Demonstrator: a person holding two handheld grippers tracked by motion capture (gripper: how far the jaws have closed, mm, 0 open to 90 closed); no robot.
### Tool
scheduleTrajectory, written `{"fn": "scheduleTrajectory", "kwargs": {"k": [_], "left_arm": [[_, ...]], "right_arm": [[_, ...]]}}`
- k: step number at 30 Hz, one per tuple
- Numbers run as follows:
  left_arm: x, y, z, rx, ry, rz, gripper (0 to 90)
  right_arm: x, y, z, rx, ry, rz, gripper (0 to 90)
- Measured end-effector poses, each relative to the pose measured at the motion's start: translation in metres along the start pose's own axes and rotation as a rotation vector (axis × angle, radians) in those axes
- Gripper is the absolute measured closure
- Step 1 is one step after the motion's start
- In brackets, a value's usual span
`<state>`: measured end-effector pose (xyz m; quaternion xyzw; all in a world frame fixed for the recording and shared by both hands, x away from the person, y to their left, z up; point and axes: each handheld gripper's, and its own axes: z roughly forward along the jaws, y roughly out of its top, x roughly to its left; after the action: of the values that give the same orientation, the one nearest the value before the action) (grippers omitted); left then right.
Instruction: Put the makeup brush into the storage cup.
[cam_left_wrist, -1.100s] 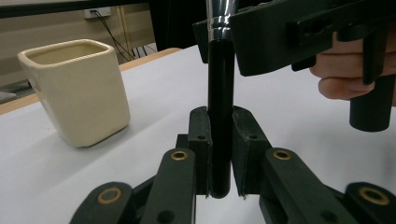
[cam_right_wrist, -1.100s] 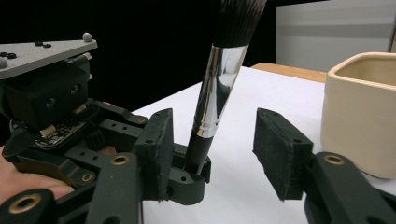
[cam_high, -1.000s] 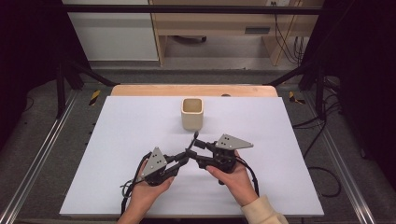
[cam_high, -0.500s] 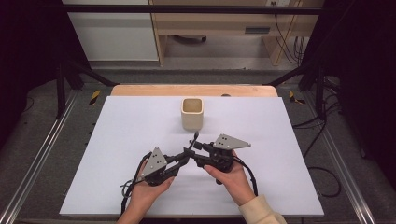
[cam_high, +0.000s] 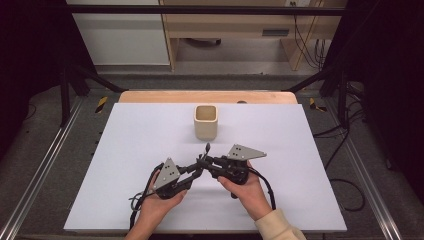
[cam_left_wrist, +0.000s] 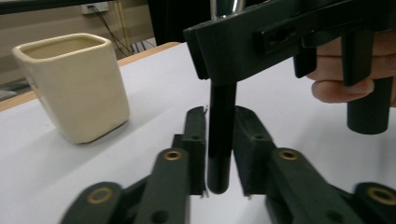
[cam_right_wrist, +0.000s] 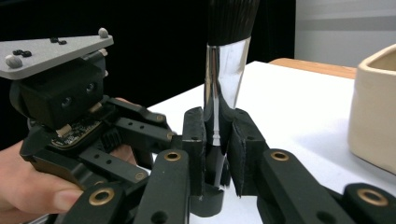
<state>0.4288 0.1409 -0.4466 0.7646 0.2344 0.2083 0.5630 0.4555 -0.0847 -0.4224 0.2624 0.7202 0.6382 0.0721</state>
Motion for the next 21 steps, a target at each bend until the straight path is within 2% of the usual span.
{"fn": "scheduleTrajectory", "kwargs": {"k": [2,5,11,17,21], "left_arm": [[0.002,-0.001,0.0,0.004,-0.005,-0.009,68.6],[0.003,-0.001,-0.001,0.02,0.011,0.011,63.1],[0.005,-0.002,-0.001,0.036,0.034,0.001,51.3],[0.011,-0.002,-0.001,0.045,0.035,-0.024,35.9],[0.019,-0.002,-0.006,0.047,0.068,-0.045,27.8]], "right_arm": [[-0.002,0.0,-0.001,0.001,-0.012,0.003,78.2],[-0.007,0.002,-0.006,-0.001,-0.048,-0.005,78.2],[-0.018,0.001,-0.015,-0.003,-0.107,-0.006,78.1],[-0.024,0.001,-0.024,0.017,-0.172,-0.041,78.1],[-0.028,0.001,-0.03,0.025,-0.208,-0.044,78.1]]}}
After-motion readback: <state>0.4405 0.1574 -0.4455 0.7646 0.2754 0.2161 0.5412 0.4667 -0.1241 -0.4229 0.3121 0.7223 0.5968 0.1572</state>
